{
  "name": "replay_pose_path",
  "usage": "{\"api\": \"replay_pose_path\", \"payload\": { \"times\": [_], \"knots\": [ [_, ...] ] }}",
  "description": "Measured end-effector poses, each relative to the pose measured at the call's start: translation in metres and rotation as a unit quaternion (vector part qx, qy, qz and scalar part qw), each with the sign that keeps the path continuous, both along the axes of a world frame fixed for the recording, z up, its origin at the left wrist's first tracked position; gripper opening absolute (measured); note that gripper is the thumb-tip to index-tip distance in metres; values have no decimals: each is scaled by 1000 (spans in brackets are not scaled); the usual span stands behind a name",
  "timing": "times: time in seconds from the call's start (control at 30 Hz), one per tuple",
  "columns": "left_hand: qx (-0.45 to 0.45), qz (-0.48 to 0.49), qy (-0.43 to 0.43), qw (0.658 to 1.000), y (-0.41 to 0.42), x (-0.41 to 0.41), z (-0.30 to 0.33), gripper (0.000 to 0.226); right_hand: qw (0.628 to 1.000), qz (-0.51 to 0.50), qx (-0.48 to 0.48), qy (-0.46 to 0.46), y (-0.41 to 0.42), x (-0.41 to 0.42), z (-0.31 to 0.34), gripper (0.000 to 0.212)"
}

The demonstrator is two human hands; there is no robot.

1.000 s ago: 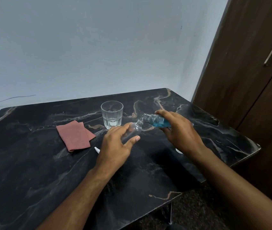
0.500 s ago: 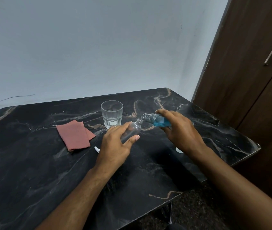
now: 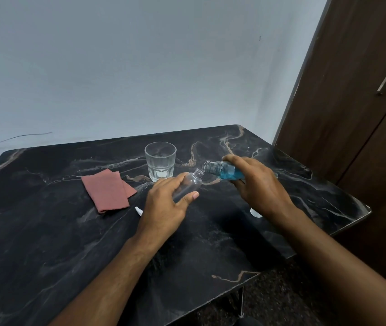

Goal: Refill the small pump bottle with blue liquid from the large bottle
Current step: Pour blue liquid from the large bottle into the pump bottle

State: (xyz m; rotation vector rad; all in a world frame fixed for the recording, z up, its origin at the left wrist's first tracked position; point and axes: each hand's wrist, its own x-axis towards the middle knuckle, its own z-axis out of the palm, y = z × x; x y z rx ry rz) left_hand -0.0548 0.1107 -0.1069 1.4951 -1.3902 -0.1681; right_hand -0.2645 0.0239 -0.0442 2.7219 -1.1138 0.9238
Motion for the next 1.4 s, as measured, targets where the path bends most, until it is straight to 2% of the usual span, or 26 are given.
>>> {"api": "replay_pose_path", "payload": {
  "times": [1.4],
  "knots": [
    [-21,5,-17,1000,0,2,-1,54,1000,10,-18,14,-2,1,0,57]
  ]
}}
